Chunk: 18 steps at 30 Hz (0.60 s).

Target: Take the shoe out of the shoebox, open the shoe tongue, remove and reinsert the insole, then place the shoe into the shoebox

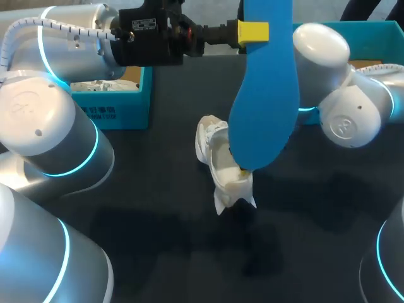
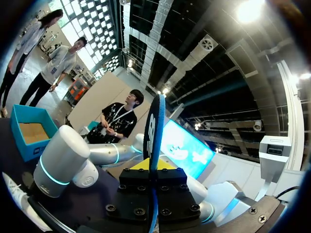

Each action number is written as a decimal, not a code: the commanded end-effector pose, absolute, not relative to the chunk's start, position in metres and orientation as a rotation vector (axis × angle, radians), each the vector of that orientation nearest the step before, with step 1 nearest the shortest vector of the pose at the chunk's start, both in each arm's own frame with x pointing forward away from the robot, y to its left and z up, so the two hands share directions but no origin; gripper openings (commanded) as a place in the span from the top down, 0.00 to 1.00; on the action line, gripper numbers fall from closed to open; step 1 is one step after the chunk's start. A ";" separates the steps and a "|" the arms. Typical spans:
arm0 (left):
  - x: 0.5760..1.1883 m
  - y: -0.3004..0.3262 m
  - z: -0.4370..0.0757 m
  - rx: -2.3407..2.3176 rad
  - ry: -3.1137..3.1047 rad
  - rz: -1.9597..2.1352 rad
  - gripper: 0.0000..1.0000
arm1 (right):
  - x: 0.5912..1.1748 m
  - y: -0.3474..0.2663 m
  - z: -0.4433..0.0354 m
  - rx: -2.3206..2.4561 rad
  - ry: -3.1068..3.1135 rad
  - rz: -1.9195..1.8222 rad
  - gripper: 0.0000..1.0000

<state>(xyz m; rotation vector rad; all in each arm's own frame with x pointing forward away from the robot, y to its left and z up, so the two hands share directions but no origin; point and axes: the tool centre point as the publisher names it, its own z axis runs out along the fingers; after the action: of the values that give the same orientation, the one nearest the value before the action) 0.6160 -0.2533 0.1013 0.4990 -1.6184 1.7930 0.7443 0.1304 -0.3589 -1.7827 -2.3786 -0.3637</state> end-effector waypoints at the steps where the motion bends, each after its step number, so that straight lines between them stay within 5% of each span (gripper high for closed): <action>1: 0.615 -0.254 0.100 0.498 -1.615 1.797 1.00 | 0.746 0.130 -0.368 -1.785 -2.352 -0.397 1.00; 18: 0.615 -0.254 0.100 0.498 -1.615 1.797 1.00 | 0.751 0.136 -0.390 -1.874 -2.223 -0.474 1.00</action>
<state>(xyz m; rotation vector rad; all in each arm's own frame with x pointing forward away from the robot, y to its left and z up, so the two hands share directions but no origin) 0.6160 -0.2533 0.1013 0.4990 -1.6184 1.7930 0.7512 0.1331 -0.3882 -1.8640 -2.2274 -0.4689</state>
